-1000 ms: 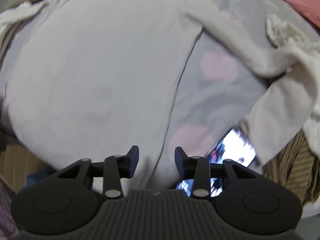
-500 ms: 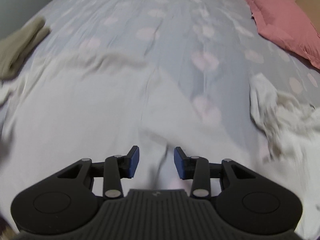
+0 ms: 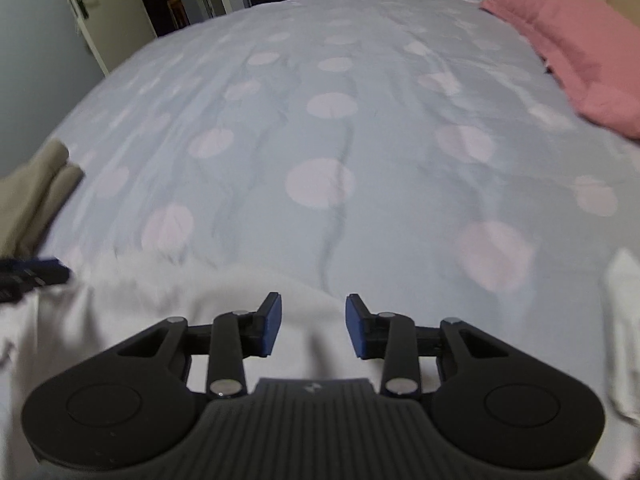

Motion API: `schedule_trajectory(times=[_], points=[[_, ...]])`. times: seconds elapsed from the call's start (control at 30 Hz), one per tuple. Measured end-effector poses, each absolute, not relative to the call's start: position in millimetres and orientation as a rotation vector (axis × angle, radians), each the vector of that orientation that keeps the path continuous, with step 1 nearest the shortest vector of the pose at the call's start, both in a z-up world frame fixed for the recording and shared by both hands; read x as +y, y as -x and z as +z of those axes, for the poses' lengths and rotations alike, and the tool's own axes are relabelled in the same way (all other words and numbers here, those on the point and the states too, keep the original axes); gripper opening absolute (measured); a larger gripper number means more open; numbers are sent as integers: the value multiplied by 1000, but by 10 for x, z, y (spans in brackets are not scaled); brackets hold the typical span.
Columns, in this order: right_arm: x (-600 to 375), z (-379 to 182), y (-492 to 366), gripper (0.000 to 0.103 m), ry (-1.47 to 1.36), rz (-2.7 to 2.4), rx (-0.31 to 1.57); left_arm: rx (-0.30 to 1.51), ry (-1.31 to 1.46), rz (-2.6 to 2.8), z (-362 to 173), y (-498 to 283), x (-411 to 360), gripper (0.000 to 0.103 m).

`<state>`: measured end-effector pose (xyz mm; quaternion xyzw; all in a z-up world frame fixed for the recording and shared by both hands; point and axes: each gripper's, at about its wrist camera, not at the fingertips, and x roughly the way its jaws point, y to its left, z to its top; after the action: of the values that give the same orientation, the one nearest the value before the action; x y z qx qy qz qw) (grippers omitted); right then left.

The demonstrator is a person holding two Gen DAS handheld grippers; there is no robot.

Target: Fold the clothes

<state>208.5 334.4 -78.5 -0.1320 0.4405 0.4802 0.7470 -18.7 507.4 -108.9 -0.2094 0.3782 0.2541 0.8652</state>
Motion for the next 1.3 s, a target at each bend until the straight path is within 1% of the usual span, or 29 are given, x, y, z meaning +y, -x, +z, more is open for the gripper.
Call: schedule_trajectory(times=[0.2, 0.37, 0.47, 0.5, 0.53, 0.57, 0.6, 0.63, 0.67, 0.77, 0.83, 0.87, 0.9, 0.93, 0.97, 1.0, 1.03, 1.07, 1.1, 1.3], points=[[3819, -915, -2017, 39, 195, 1101, 1012, 785, 489, 559, -1332, -77, 5110, 52], [4065, -1125, -1842, 43, 327, 1135, 1026, 808, 437, 539, -1463, -102, 5055, 53], [4026, -1254, -1813, 40, 377, 1162, 1065, 811, 421, 532, -1459, -90, 5015, 52], [4017, -1249, -1798, 36, 391, 1179, 1061, 815, 401, 518, -1454, -92, 4987, 44], [4018, -1228, -1784, 24, 409, 1195, 1060, 816, 383, 500, -1447, -94, 4955, 39], [4018, -1197, -1779, 8, 413, 1207, 1063, 816, 369, 482, -1438, -95, 4928, 28], [4018, -1162, -1779, 8, 411, 1219, 1067, 815, 363, 471, -1417, -94, 4911, 19], [4020, -1118, -1777, 7, 408, 1228, 1051, 812, 355, 471, -1386, -92, 4897, 14], [4010, -1052, -1769, 7, 400, 1236, 1007, 804, 343, 477, -1353, -86, 4884, 4], [3943, -817, -1733, 6, 353, 1244, 837, 712, 324, 498, -1225, -11, 4874, 4], [3917, -694, -1672, 7, 348, 1225, 720, 689, 323, 512, -1173, 8, 4875, 5], [3926, -673, -1625, 7, 371, 1218, 674, 696, 331, 514, -1172, -8, 4874, 7], [3939, -662, -1575, 8, 396, 1213, 631, 710, 335, 520, -1177, -27, 4873, 13], [3952, -666, -1537, 13, 414, 1205, 612, 736, 332, 532, -1191, -54, 4871, 27], [3973, -673, -1523, 32, 429, 1192, 616, 755, 330, 546, -1201, -69, 4869, 44], [3973, -675, -1529, 45, 438, 1177, 623, 758, 330, 561, -1196, -59, 4875, 51], [3957, -675, -1543, 48, 443, 1162, 627, 756, 328, 569, -1179, -41, 4895, 51], [3937, -677, -1569, 45, 446, 1157, 636, 755, 327, 579, -1162, -21, 4917, 51], [3918, -684, -1614, 45, 452, 1150, 652, 756, 330, 591, -1141, 9, 4947, 51], [3530, -703, -2037, 44, 417, 1029, 793, 779, 299, 641, -994, 330, 5078, 49]])
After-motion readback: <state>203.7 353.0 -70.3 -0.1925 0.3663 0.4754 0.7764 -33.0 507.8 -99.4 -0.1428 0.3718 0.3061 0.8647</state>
